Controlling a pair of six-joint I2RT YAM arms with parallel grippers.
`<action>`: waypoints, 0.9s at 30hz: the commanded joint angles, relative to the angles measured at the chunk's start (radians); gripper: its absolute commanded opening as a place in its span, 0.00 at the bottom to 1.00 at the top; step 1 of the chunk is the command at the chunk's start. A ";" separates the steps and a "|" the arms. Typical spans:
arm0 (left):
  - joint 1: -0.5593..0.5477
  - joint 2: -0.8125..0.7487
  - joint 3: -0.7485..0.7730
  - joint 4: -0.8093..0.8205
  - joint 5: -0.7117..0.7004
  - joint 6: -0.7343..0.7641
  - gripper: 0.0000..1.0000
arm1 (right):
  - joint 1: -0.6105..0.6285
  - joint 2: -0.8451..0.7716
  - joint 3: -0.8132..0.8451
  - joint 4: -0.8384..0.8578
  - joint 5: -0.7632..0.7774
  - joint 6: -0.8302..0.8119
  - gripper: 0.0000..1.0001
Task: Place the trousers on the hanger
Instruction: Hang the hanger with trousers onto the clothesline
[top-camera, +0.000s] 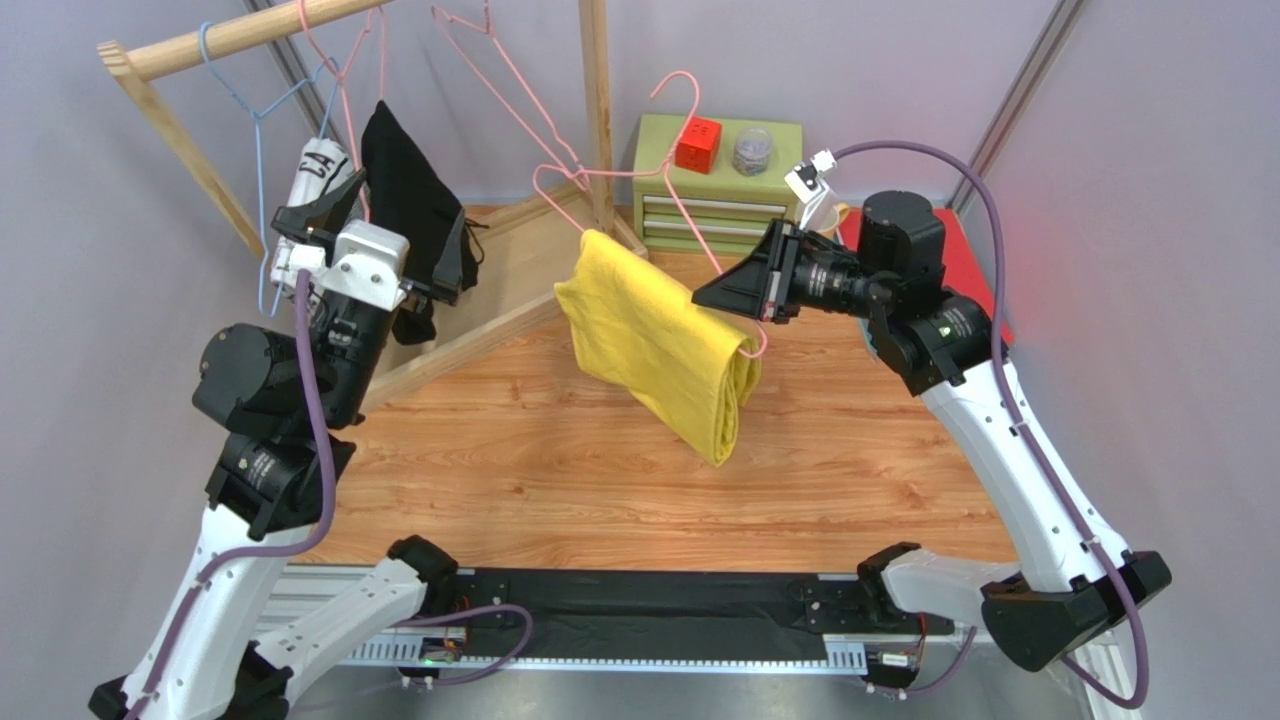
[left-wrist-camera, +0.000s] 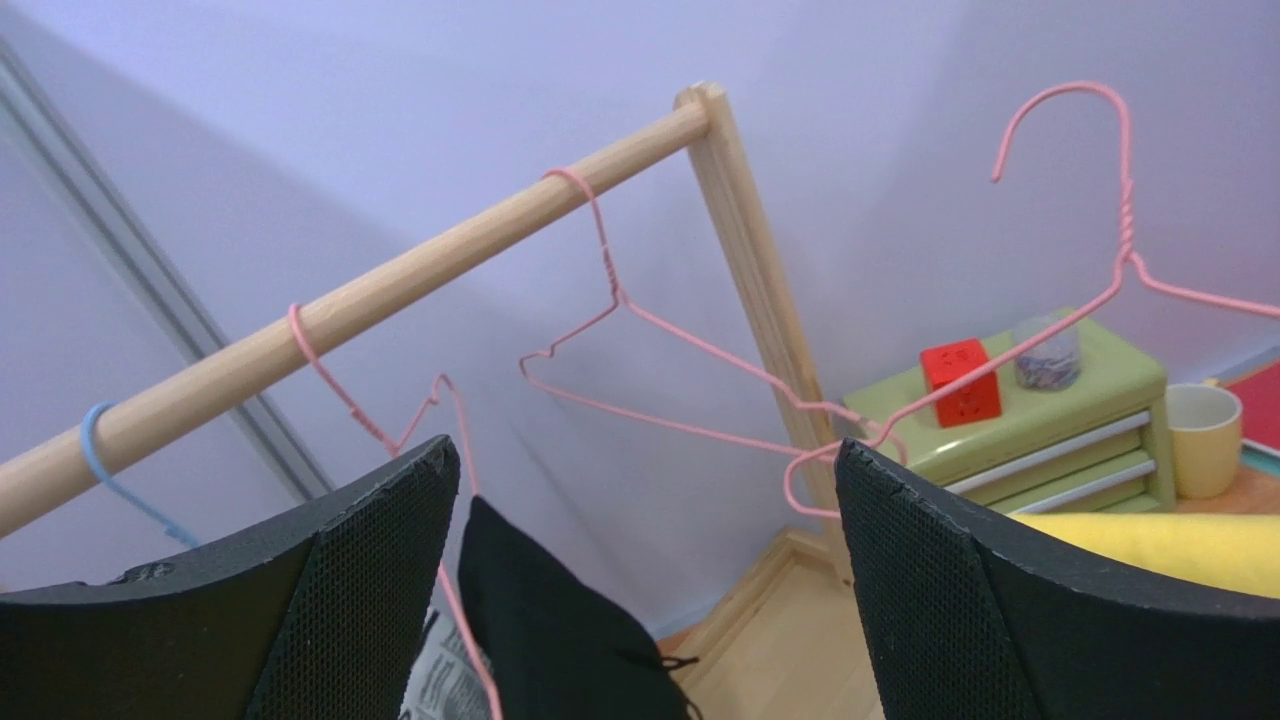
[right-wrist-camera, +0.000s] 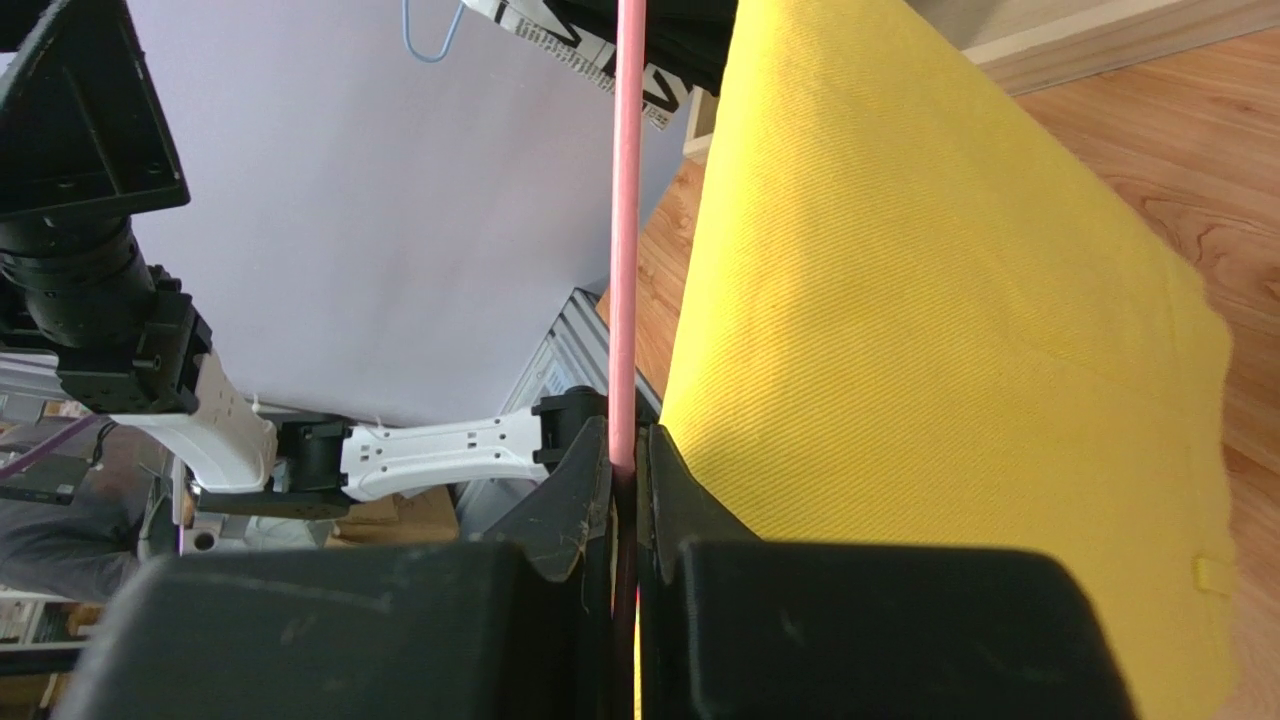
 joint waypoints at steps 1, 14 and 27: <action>0.039 -0.030 -0.028 0.019 -0.077 0.006 1.00 | 0.019 -0.012 0.087 0.142 -0.059 0.018 0.00; 0.362 -0.083 0.011 -0.069 -0.017 -0.385 1.00 | 0.227 0.109 0.309 0.026 0.237 -0.176 0.00; 0.700 -0.247 -0.083 -0.201 0.121 -0.617 1.00 | 0.336 0.411 0.679 0.073 0.553 -0.345 0.00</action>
